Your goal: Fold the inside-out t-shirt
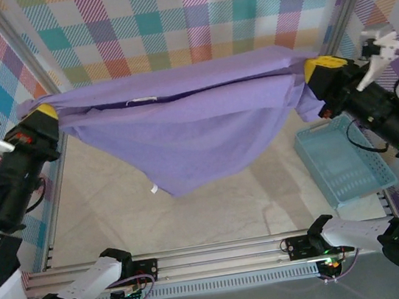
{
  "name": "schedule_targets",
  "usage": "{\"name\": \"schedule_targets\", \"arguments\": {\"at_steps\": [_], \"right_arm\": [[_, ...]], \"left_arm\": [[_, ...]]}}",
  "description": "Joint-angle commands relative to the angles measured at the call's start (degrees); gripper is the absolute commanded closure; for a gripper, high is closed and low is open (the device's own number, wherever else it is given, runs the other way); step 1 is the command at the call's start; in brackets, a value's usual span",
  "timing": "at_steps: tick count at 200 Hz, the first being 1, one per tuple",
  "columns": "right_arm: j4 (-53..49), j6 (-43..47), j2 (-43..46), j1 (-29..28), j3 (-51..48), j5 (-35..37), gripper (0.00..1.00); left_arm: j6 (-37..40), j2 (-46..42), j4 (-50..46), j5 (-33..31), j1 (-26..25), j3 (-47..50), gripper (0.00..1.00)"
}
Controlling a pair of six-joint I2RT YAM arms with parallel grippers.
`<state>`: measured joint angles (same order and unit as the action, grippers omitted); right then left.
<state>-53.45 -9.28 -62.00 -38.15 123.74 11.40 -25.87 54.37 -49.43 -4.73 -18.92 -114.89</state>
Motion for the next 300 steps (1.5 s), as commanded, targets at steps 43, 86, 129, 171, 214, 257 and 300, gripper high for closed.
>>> {"name": "schedule_targets", "arguments": {"at_steps": [43,86,129,171,214,257,300], "right_arm": [[2.76,-3.65,-1.19,0.33,-29.44,4.59,1.00],[11.87,-10.96,-8.09,1.02,-54.65,4.99,1.00],[18.18,-16.20,-15.66,2.64,-67.98,2.54,0.94],[21.79,-17.45,-17.68,3.23,-72.59,-0.67,0.73],[23.13,-17.00,-16.48,8.38,-71.48,-6.32,0.59],[21.36,-14.72,-17.31,8.74,-68.36,-7.69,0.58],[20.13,-13.88,-15.01,10.82,-68.40,-6.10,0.56]], "left_arm": [[-0.12,2.89,0.34,-1.49,0.64,20.70,1.00],[-1.90,8.98,6.85,-8.71,0.64,42.75,1.00],[-3.04,9.75,11.65,-9.97,0.64,55.37,1.00],[-3.87,4.97,16.16,-6.20,0.64,65.98,1.00],[-3.62,1.39,17.17,-5.56,0.64,69.85,1.00],[-3.27,1.84,17.23,-5.29,0.64,69.72,1.00],[-2.70,1.73,15.80,-7.61,0.64,69.04,1.00]]}}
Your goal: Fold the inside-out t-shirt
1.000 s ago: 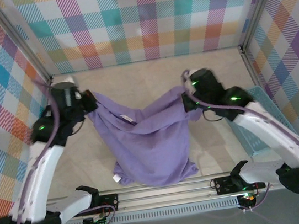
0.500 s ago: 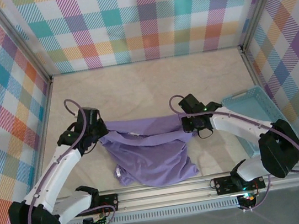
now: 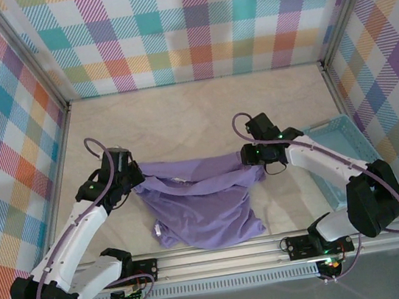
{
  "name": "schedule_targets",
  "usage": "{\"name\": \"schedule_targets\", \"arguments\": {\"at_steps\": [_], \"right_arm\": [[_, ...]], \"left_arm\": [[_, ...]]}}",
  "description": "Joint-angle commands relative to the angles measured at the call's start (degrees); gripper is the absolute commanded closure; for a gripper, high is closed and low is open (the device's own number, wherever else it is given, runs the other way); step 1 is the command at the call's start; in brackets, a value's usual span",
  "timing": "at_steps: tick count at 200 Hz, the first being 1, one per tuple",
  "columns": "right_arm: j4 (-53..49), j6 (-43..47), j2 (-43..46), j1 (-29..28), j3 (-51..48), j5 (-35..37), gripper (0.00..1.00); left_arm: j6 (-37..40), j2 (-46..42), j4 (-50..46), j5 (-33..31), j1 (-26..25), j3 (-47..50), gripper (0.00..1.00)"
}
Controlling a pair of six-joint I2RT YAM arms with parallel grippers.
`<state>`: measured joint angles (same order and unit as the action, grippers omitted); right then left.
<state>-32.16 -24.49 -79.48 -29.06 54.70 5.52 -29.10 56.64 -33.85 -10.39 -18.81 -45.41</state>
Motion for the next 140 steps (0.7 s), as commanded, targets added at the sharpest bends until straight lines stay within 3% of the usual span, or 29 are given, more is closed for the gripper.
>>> {"name": "schedule_targets", "arguments": {"at_steps": [1,36,64,140], "right_arm": [[-1.15,1.35,2.57,1.81,0.62,-0.28,0.56],[-2.12,-0.62,5.17,8.33,-1.89,-1.86,0.58],[-0.14,-3.01,5.71,14.98,-6.52,-7.62,0.62],[9.45,-3.28,0.45,15.08,-12.15,-15.26,0.64]], "left_arm": [[0.54,-0.51,0.16,-2.10,0.53,-0.41,1.00],[0.29,0.68,-1.74,-5.84,0.77,-1.78,1.00],[0.09,2.26,-1.79,-5.63,0.72,-2.83,1.00],[-0.13,3.18,-1.22,-5.25,0.76,-2.85,1.00]]}}
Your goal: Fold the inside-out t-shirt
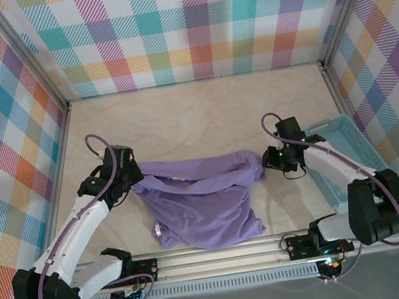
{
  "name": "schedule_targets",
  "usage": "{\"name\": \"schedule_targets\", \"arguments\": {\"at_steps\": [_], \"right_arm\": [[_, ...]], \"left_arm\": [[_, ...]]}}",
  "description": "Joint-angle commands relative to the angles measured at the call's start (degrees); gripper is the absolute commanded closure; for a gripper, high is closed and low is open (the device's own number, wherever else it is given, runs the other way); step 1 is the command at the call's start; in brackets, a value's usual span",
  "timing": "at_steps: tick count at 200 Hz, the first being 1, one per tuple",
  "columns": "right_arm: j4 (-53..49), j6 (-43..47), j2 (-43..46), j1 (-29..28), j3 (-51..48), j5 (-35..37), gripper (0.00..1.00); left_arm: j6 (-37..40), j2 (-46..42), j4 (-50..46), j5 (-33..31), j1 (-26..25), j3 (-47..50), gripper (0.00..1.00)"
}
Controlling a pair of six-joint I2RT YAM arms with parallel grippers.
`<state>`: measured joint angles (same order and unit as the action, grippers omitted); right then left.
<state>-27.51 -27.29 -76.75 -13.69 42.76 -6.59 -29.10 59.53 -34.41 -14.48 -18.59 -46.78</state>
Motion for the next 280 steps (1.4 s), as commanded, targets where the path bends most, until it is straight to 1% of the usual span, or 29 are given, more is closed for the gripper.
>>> {"name": "schedule_targets", "arguments": {"at_steps": [1,18,35,44,56,64,81,101,119,141,167,180,201,227,261,280], "right_arm": [[4.72,-0.49,-2.40,-0.28,-0.18,-2.98,0.64],[4.70,-0.16,-4.54,-0.30,0.93,-1.27,0.69],[5.14,0.18,-5.97,-0.28,1.75,-0.84,0.77],[4.81,0.30,-6.45,-0.28,2.26,-0.35,0.84],[3.46,0.39,-6.36,-0.25,2.92,1.16,0.96],[2.30,0.52,-5.72,-0.36,3.32,2.22,1.00],[-2.03,0.88,-2.30,-1.04,5.13,5.61,1.00],[-10.39,1.01,4.15,-1.59,9.64,10.68,1.00],[-18.31,1.53,10.02,-1.60,16.49,15.73,1.00],[-26.33,2.80,14.16,-1.51,26.48,20.65,1.00],[-31.74,4.24,15.57,-1.10,36.42,21.97,1.00],[-33.09,4.89,15.95,-0.88,39.67,21.54,1.00],[-32.70,6.81,18.76,-0.90,43.03,19.05,1.00],[-33.01,8.73,23.38,-0.90,47.75,17.61,1.00],[-33.24,11.15,27.55,-0.90,56.95,13.53,1.00],[-33.45,11.31,28.47,-0.87,62.48,11.40,1.00]], "left_arm": [[-0.10,0.27,-0.66,-1.21,0.56,-1.47,1.00],[-0.29,0.15,-0.67,-1.08,0.57,-1.22,1.00],[-0.38,-0.12,-0.67,-1.21,0.52,-1.03,1.00],[-0.40,-0.24,-0.82,-1.37,0.57,-1.08,1.00],[-0.39,-0.21,-1.12,-1.56,0.57,-1.20,1.00],[-0.28,-0.33,-1.25,-1.77,0.57,-1.53,1.00],[-0.19,-0.64,-2.07,-2.30,0.53,-2.66,1.00],[0.58,-1.33,-4.45,-4.11,0.74,-6.38,1.00],[1.14,-2.31,-7.25,-6.52,1.35,-11.86,1.00],[1.12,-3.48,-11.01,-10.51,2.78,-19.72,1.00],[1.32,-4.96,-12.95,-13.64,4.41,-26.95,1.00],[1.82,-5.62,-13.05,-13.69,4.69,-29.34,1.00],[2.98,-6.94,-12.61,-11.00,4.70,-32.22,1.00],[4.22,-10.23,-12.09,-5.18,4.70,-35.28,1.00],[4.06,-15.10,-9.98,7.98,4.70,-39.83,1.00],[3.30,-16.52,-9.78,13.02,4.70,-42.57,1.00]]}}
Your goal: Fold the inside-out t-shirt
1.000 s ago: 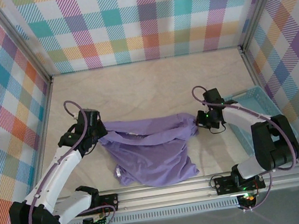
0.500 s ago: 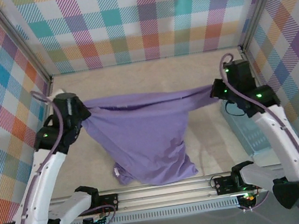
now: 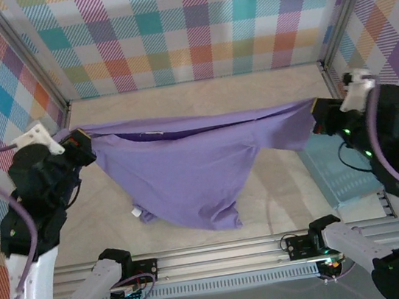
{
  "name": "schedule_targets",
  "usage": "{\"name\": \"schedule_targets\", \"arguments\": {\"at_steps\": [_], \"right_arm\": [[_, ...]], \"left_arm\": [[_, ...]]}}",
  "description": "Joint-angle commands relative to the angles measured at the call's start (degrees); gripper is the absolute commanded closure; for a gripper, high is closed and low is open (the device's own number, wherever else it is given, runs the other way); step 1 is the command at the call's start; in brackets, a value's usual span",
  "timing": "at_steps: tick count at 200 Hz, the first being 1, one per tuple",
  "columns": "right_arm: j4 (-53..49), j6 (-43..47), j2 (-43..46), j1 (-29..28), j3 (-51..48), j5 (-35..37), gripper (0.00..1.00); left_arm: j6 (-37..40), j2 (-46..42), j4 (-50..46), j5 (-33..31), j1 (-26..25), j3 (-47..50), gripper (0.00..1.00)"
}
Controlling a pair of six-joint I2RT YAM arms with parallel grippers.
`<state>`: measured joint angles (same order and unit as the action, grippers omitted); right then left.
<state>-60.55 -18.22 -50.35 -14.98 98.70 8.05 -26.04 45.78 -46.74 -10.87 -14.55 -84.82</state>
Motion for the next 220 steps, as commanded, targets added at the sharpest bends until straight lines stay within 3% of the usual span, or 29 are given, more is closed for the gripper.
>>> {"name": "schedule_targets", "arguments": {"at_steps": [1,36,67,89,110,163,209,220], "right_arm": [[-0.38,2.28,2.08,0.40,6.71,-3.41,1.00],[-0.53,1.83,1.72,0.39,16.70,-6.87,1.00],[0.92,1.69,-1.21,0.39,22.55,-5.15,1.00],[2.68,2.20,-6.03,0.39,23.38,-2.57,1.00],[3.75,2.75,-12.18,0.40,22.59,1.31,1.00],[14.10,4.15,-26.91,0.93,12.97,8.67,1.00],[18.82,2.22,-44.72,2.88,12.82,8.00,1.00],[19.09,1.62,-49.96,3.11,14.54,8.04,1.00]], "left_arm": [[0.18,-2.96,2.63,9.62,0.66,-4.64,1.00],[-2.45,-5.85,2.80,13.31,0.66,-9.84,1.00],[-4.83,-5.27,3.89,15.20,0.66,-12.37,1.00],[-4.99,-2.32,3.25,12.38,0.66,-10.73,1.00],[-4.30,2.07,1.79,5.90,0.66,-7.97,1.00],[-2.33,21.64,5.20,-8.42,0.66,-2.25,1.00],[-2.54,44.80,12.10,-9.07,1.85,-5.19,1.00],[-3.19,51.30,11.60,-8.73,2.64,-8.53,0.86]]}}
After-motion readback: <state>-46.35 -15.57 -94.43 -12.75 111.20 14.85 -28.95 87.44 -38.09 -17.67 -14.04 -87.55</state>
